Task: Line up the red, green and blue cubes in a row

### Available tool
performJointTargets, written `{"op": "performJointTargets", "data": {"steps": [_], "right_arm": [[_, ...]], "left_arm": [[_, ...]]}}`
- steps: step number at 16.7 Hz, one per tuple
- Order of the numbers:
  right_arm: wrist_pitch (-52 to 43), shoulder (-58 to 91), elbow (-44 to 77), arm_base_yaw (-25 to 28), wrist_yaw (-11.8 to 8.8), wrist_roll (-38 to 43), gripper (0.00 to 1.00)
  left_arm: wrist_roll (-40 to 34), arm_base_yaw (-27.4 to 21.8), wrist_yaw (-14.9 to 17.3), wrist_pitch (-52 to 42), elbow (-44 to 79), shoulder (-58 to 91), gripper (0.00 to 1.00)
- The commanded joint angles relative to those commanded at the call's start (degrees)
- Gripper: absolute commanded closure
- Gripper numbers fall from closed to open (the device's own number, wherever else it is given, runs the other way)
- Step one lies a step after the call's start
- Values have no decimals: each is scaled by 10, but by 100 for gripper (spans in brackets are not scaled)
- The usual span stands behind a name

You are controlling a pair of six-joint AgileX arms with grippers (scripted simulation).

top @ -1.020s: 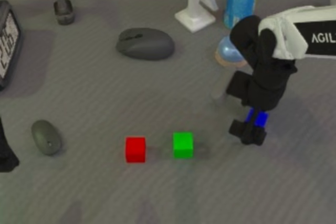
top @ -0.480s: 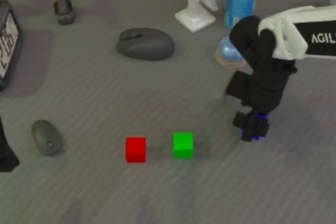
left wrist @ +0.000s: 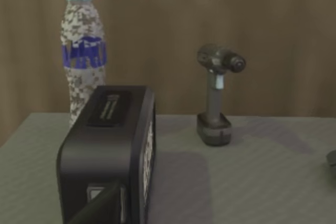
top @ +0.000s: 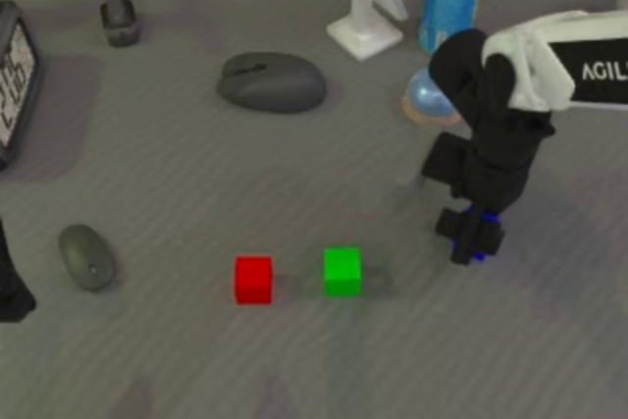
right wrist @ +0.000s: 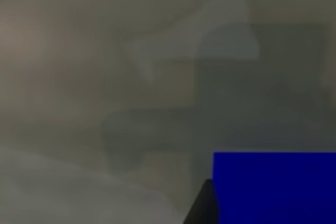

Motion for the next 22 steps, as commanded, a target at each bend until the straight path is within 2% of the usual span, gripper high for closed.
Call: {"op": "performJointTargets", "data": {"steps": [7,13,22], "right_arm": [[-124,-48,72,4,0,-1,100],[-133,-54,77,3,-1,-2,100],[-154,-100,54,104,-2,-150,100]], "left_arm": [[0,0,0,0,0,0,0],[0,0,0,0,0,0,0],[0,0,0,0,0,0,0]]}}
